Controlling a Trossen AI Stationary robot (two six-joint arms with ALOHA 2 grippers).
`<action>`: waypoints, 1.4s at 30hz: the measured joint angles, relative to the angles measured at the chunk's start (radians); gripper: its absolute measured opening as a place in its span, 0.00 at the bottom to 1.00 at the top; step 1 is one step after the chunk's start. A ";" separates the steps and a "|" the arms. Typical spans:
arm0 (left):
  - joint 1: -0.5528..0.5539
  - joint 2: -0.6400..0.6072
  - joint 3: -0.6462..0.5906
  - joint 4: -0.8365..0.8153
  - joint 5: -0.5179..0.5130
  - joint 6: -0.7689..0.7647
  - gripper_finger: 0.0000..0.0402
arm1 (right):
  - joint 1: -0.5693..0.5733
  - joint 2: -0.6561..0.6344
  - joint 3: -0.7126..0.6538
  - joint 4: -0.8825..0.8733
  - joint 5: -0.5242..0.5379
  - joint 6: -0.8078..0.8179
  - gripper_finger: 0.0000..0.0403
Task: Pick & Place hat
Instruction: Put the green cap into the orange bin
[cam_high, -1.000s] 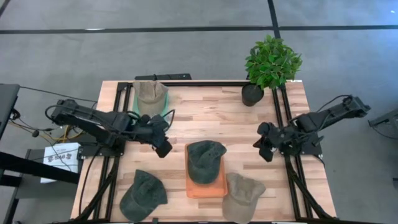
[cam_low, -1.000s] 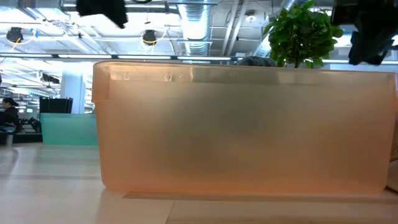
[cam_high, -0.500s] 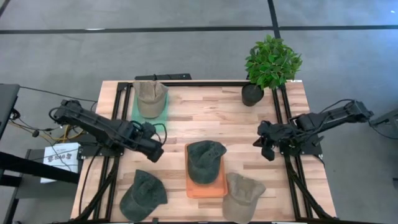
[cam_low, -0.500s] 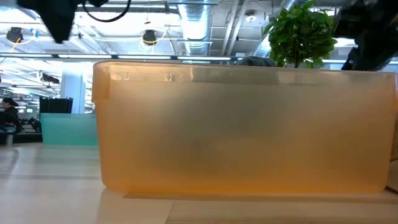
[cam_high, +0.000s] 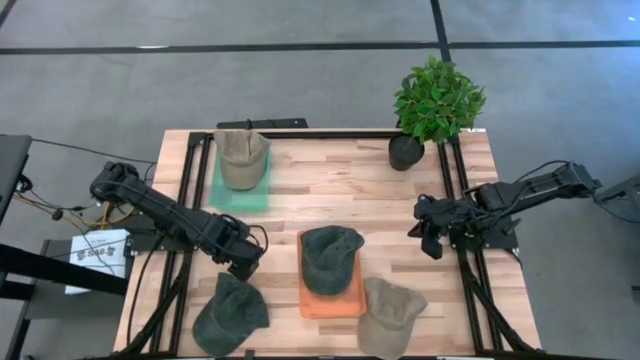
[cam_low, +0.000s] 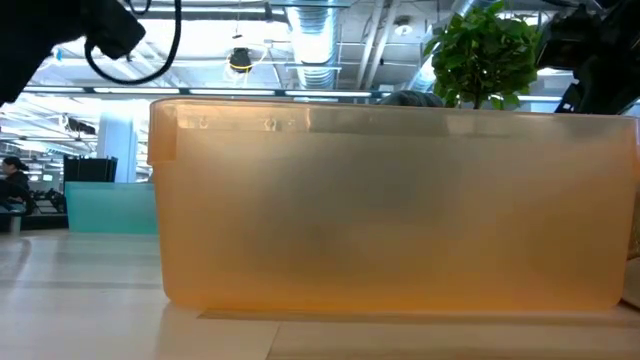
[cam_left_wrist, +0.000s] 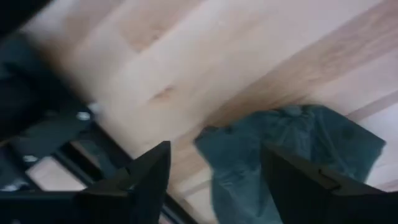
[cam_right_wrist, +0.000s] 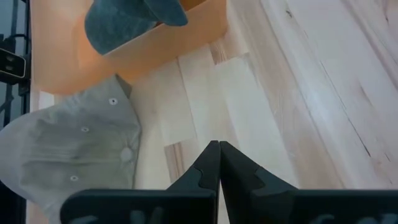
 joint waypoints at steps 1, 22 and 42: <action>-0.003 0.000 -0.007 0.023 0.015 0.000 0.63 | 0.000 0.001 0.000 -0.001 0.000 -0.002 0.00; -0.154 -0.002 -0.234 0.423 0.128 0.012 0.70 | -0.020 0.001 0.000 0.000 0.009 -0.009 0.00; -0.203 0.240 -0.344 0.869 0.296 0.033 0.20 | -0.020 0.001 0.001 0.000 0.012 -0.011 0.00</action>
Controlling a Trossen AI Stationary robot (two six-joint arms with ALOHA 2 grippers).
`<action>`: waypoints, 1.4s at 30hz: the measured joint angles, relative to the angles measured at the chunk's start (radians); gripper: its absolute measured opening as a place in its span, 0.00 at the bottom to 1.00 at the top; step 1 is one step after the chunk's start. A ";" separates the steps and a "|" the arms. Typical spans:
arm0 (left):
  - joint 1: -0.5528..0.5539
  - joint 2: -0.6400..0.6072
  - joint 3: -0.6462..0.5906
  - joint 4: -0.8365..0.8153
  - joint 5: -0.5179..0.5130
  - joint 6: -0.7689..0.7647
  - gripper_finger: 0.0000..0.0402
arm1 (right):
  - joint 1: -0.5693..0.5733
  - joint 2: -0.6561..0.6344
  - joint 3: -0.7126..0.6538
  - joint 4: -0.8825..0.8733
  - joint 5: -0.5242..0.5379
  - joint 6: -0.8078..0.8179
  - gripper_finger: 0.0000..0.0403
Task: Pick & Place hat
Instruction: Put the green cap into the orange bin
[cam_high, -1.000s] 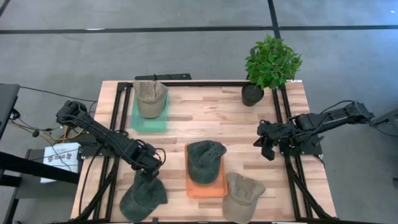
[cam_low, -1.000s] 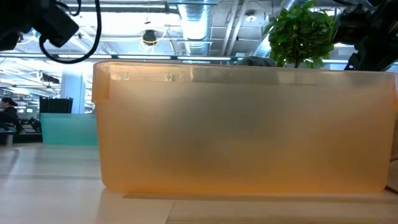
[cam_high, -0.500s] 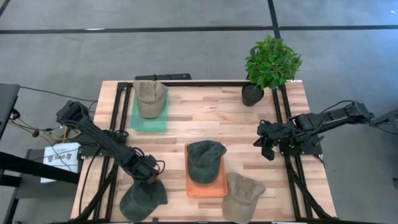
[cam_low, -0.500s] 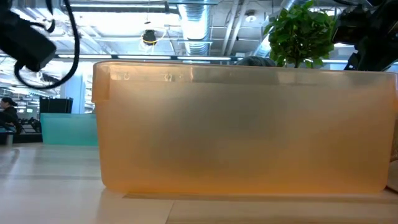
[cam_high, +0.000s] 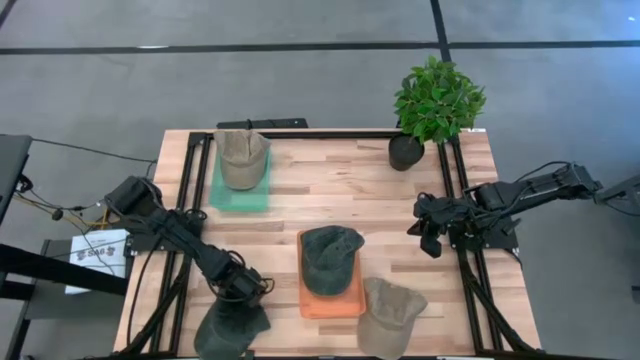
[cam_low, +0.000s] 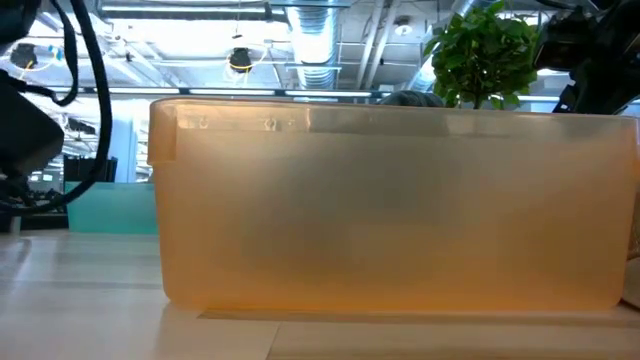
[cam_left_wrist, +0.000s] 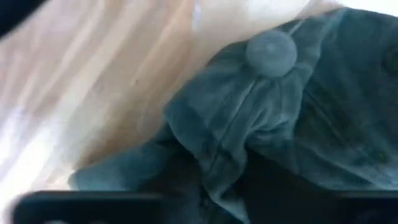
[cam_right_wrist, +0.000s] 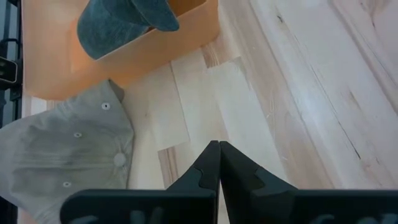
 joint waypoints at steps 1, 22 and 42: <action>0.000 0.009 0.010 -0.002 0.007 0.000 0.11 | 0.000 0.000 0.000 0.000 0.000 -0.009 0.00; -0.001 -0.297 0.516 -0.583 -0.814 0.002 0.00 | 0.000 0.001 0.000 0.076 0.002 -0.026 0.00; 0.079 -0.112 0.646 -0.089 -1.063 0.154 0.00 | 0.000 0.001 0.000 0.098 0.106 -0.027 0.00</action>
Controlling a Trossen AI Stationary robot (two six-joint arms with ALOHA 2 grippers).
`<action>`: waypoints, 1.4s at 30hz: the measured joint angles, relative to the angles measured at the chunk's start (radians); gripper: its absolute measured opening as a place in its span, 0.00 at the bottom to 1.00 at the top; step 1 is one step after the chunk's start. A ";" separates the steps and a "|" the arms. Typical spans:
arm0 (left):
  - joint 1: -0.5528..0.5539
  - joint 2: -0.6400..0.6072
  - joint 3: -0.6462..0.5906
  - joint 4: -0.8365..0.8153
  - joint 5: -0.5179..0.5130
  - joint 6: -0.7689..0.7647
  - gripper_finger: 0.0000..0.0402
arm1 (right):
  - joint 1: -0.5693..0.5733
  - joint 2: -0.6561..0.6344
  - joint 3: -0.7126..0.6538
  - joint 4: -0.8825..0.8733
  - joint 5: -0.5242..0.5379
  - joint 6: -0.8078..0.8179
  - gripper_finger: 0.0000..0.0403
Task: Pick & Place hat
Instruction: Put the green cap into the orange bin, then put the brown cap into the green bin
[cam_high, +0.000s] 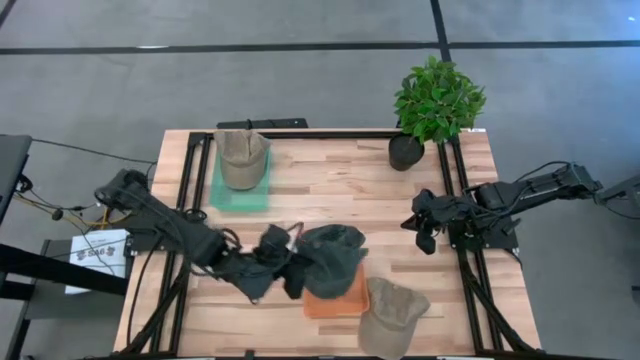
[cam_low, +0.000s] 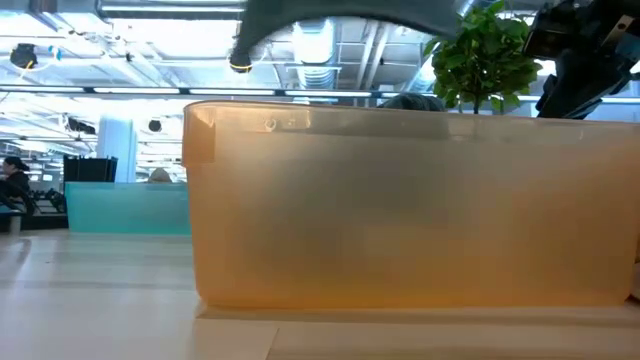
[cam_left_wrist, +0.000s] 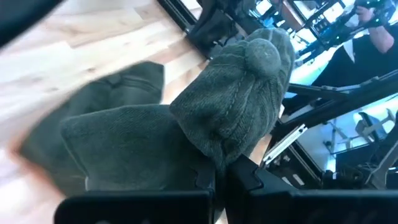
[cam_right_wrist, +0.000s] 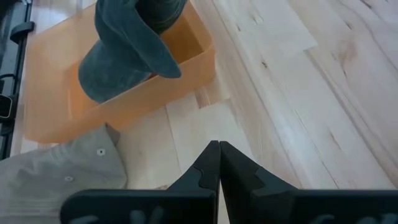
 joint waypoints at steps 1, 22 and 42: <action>0.001 0.024 0.000 0.030 0.000 0.000 0.00 | 0.000 0.000 0.000 0.000 0.000 0.000 0.00; 0.034 0.362 0.000 0.049 0.068 -0.249 0.04 | 0.000 0.000 0.000 -0.002 -0.002 0.002 0.00; 0.078 0.215 -0.001 -0.133 0.153 -0.097 0.39 | 0.000 0.000 -0.001 0.007 -0.002 0.003 0.00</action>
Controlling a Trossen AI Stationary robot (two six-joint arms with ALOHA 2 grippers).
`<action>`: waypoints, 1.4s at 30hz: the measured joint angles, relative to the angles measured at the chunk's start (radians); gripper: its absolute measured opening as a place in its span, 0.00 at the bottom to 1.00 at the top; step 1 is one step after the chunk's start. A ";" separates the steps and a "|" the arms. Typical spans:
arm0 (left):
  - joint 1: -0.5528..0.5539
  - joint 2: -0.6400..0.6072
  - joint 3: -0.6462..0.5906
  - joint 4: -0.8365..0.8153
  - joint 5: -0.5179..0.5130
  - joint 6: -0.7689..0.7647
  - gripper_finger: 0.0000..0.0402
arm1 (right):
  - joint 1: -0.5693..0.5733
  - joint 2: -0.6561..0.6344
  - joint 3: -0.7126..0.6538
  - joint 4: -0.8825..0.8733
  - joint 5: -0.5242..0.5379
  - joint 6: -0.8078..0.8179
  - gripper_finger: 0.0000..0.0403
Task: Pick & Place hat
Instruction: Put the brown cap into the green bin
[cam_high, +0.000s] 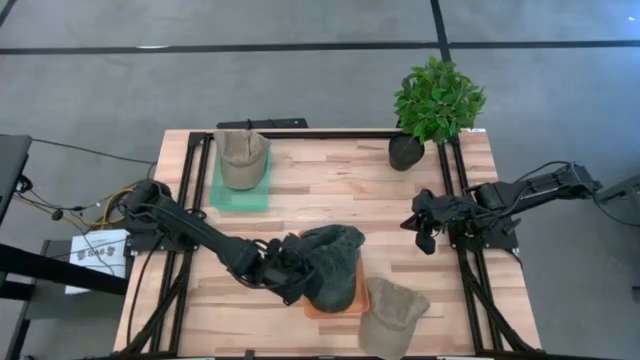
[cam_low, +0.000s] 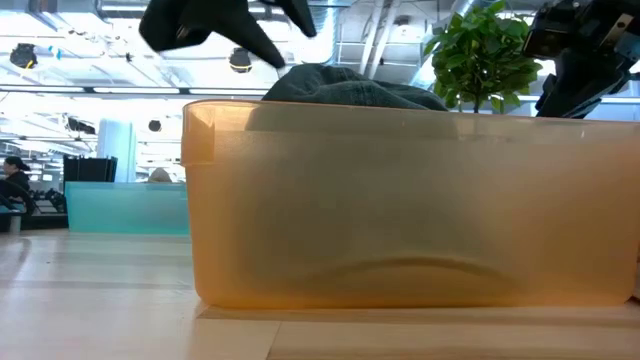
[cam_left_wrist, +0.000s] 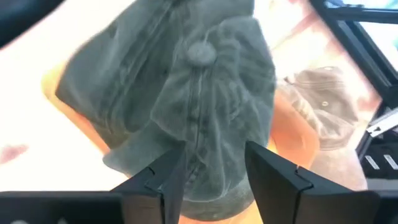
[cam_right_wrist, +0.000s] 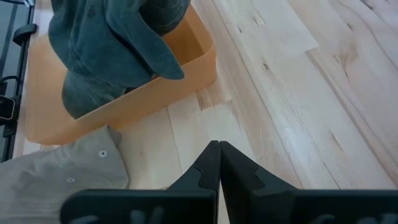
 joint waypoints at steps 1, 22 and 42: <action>0.002 -0.013 0.000 -0.007 -0.005 0.023 0.40 | 0.000 0.000 0.000 0.000 0.000 0.000 0.00; 0.211 -0.244 -0.052 -0.150 0.121 0.783 0.03 | 0.196 0.319 0.302 0.033 0.133 0.152 0.00; 0.334 -0.599 -0.458 -0.072 0.203 0.953 0.00 | 0.575 0.618 0.579 -0.545 0.017 1.533 0.00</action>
